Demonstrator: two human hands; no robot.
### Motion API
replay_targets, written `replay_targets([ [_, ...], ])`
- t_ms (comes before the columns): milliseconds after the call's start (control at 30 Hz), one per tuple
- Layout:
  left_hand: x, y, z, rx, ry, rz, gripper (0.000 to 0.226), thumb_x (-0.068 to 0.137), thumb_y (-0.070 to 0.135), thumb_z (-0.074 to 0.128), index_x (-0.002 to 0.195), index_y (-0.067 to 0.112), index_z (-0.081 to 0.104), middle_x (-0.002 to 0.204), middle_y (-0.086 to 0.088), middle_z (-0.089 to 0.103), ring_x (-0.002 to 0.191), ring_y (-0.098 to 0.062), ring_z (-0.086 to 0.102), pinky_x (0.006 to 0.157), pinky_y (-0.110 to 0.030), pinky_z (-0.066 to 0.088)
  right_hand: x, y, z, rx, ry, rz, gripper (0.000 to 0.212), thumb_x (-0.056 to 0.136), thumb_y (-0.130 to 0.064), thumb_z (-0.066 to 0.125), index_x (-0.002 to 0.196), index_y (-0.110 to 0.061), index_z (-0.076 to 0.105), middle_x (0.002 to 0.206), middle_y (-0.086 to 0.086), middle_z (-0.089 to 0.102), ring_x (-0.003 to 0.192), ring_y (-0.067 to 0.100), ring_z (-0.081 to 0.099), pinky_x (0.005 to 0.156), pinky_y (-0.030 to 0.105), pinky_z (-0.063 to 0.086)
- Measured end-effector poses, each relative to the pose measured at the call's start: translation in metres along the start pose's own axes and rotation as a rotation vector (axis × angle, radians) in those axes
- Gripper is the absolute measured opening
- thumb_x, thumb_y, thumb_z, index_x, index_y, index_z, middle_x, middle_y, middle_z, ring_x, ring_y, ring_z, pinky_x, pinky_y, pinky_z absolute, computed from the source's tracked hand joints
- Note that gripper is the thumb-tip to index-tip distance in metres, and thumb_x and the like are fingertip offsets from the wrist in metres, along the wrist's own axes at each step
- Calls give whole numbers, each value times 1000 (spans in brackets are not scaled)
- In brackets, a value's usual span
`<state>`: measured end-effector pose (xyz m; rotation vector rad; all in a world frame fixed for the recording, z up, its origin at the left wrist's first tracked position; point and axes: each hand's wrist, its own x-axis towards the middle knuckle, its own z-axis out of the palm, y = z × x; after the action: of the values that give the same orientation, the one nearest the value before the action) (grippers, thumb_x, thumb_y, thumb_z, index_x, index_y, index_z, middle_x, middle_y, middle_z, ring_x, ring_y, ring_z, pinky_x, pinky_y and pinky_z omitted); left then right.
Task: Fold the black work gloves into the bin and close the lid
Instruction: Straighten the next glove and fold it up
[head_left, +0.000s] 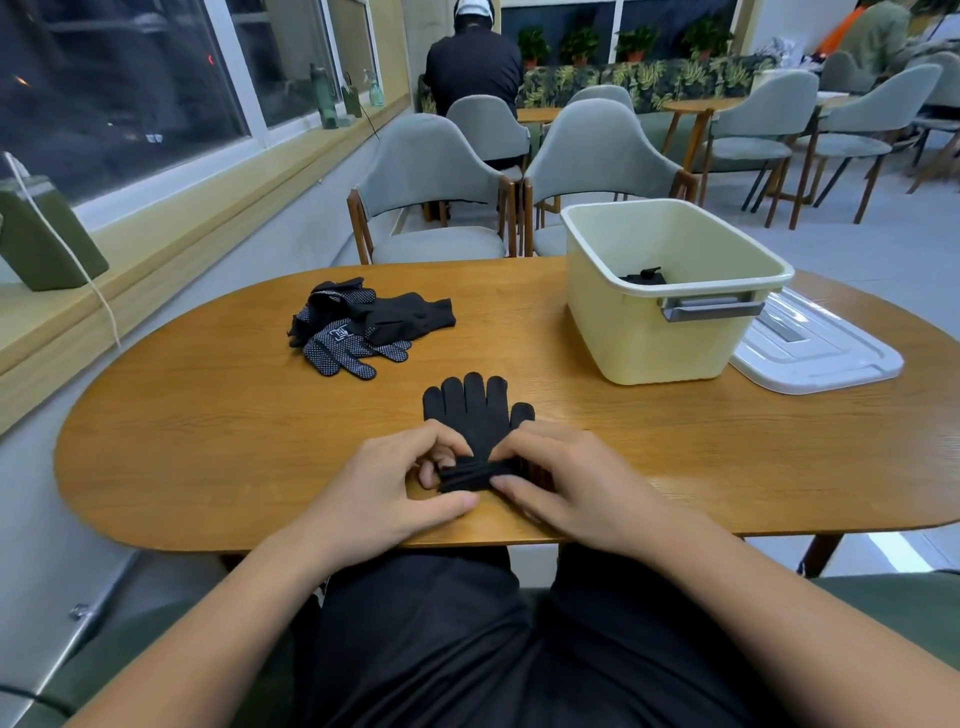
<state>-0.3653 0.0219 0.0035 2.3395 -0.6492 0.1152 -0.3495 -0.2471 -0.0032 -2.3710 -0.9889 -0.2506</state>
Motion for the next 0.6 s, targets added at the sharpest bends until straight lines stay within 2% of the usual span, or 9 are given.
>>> replay_targets([
  [167, 1, -3, 0, -36, 67, -12, 16, 94, 27, 82, 105, 37, 75, 87, 16, 68, 78, -15, 65, 72, -15, 44, 0, 3, 2, 47, 27, 41, 19, 107, -40, 65, 118, -26, 72, 101, -16, 65, 92, 4, 60, 81, 32, 52],
  [300, 1, -1, 0, -122, 118, -54, 12, 95, 26, 82, 101, 35, 78, 89, 12, 75, 87, -16, 71, 77, -16, 50, 1, 2, 1, 101, 59, 95, 21, 108, -38, 65, 125, -27, 71, 104, -16, 72, 95, 3, 65, 81, 18, 48],
  [433, 2, 1, 2, -156, 137, -77, 10, 96, 21, 81, 96, 31, 77, 85, 8, 75, 83, -14, 70, 76, -16, 50, 2, 0, -1, 148, 84, 124, 5, 104, -29, 72, 104, -26, 68, 83, -10, 69, 80, 12, 64, 68, 22, 46],
  [500, 2, 0, 2, -157, 129, -81, 10, 96, 22, 81, 93, 30, 77, 85, 8, 75, 80, -13, 68, 74, -18, 51, 4, 1, 0, 172, 86, 148, 8, 101, -26, 75, 95, -24, 70, 76, -8, 69, 76, 14, 64, 67, 25, 48],
  [600, 4, -1, 4, -118, 133, -86, 11, 96, 25, 80, 89, 32, 76, 84, 9, 74, 74, -16, 65, 71, -23, 51, 5, 3, 3, 161, 79, 156, 11, 97, -25, 76, 89, -25, 70, 70, -11, 66, 72, 13, 64, 70, 36, 53],
])
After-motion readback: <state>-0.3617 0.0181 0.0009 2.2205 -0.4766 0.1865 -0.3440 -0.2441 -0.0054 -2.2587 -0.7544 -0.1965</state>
